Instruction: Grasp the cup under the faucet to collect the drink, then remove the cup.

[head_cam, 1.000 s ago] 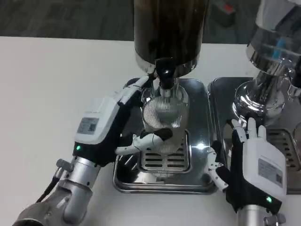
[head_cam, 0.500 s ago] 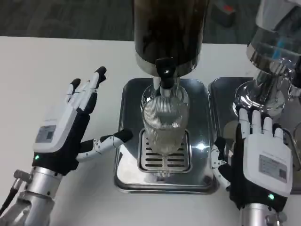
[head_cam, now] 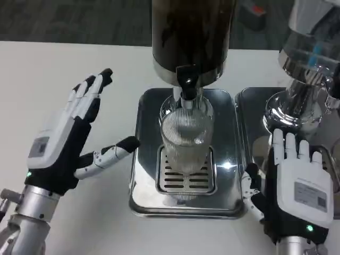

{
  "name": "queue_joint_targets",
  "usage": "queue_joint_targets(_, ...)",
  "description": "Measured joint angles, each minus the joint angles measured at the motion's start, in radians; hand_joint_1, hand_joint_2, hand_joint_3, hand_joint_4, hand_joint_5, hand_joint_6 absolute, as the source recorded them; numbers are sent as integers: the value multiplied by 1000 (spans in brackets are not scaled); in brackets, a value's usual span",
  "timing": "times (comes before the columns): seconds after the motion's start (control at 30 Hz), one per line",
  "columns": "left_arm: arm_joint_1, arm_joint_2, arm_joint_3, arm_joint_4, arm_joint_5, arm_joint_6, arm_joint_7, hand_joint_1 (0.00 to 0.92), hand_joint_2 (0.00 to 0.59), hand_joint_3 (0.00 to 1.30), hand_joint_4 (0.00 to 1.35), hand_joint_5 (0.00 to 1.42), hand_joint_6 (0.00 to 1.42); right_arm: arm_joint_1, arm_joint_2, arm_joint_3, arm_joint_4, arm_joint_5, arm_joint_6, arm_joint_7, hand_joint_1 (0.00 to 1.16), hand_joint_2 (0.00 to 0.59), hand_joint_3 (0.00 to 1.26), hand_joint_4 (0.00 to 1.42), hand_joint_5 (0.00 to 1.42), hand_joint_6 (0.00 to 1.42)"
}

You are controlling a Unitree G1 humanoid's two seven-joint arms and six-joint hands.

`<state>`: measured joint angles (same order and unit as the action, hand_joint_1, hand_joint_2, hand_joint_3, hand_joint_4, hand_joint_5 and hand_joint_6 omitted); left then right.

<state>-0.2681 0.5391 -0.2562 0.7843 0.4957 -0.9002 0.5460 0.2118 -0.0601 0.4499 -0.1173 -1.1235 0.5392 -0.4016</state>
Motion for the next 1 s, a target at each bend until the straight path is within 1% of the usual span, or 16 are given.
queue_joint_targets(0.03, 0, 0, 7, -7, -35, -23, -31, 0, 127, 0, 0, 0, 0, 0, -1, 0, 0, 1, -1, 0, 247, 514, 0, 0, 0, 0)
queue_joint_targets(0.1, -1, 0, 22, -23, -155, -85, -150, 0, 131, 0, 0, 0, 0, 0, -3, -3, 0, 9, -4, 0, 245, 514, 0, 0, 0, 0)
queue_joint_targets(0.17, -1, -3, 33, -34, -245, -121, -247, 0, 133, 0, 0, 1, 1, 0, -4, -4, 0, 13, -5, 1, 243, 514, 0, 0, 0, 0)
queue_joint_targets(0.23, -2, -5, 44, -52, -324, -134, -338, 0, 146, 0, 0, 24, 34, -2, -5, -6, 0, 17, -5, 4, 241, 514, 0, 0, 0, 0)
queue_joint_targets(0.3, -2, -7, 47, -91, -433, -130, -464, 0, 148, 0, 0, 27, 40, -3, -4, -8, 0, 24, -6, 6, 240, 514, 0, 0, 0, 0)
queue_joint_targets(0.33, -3, -9, 49, -116, -496, -119, -533, 0, 149, 0, 0, 28, 41, -4, -1, -10, 1, 29, -6, 7, 239, 514, 0, 0, 0, 0)
queue_joint_targets(0.43, -8, -19, 60, -197, -728, -40, -782, 0, 142, 0, 0, 45, 52, -9, 8, -13, 3, 46, -5, 9, 238, 514, 0, 0, 0, 0)
queue_joint_targets(0.5, -9, -29, 76, -224, -798, -1, -877, 0, 143, 0, 0, 78, 90, -10, 9, -14, 4, 50, -5, 9, 237, 514, 0, 0, 0, 0)
queue_joint_targets(0.57, -11, -42, 98, -249, -879, 52, -978, 0, 144, 0, 0, 85, 96, -12, 12, -15, 7, 54, -5, 9, 236, 514, 0, 0, 0, 0)
queue_joint_targets(0.6, -14, -53, 120, -267, -933, 99, -1060, 0, 140, 0, 0, 97, 99, -15, 17, -15, 8, 59, -5, 9, 235, 515, 0, 0, 0, 0)
queue_joint_targets(0.63, -16, -56, 125, -272, -947, 111, -1084, 0, 140, 0, 0, 103, 111, -17, 19, -15, 9, 60, -5, 9, 235, 515, 0, 0, 0, 0)
queue_joint_targets(0.67, -18, -66, 145, -283, -970, 140, -1139, 0, 138, 0, 0, 105, 114, -19, 23, -15, 10, 60, -5, 9, 234, 516, 0, 0, 0, 0)
queue_joint_targets(0.7, -19, -70, 151, -285, -974, 147, -1154, 0, 134, 0, 0, 114, 116, -20, 25, -15, 10, 60, -5, 9, 234, 517, 0, 0, 0, 0)
queue_joint_targets(0.83, -40, -93, 204, -288, -998, 213, -1279, 0, 131, 1, 0, 120, 118, -25, 36, -14, 11, 60, 0, 9, 238, 514, 0, 0, 0, 0)
queue_joint_targets(0.93, -68, -110, 230, -287, -997, 242, -1333, 0, 127, 5, 0, 125, 110, -26, 48, -14, 11, 60, 4, 10, 241, 515, 0, 0, 0, 0)
queue_joint_targets(1.0, -87, -120, 240, -278, -992, 258, -1362, 0, 125, 5, 0, 126, 110, -26, 51, -15, 11, 60, 7, 12, 253, 530, 0, 0, 0, 0)
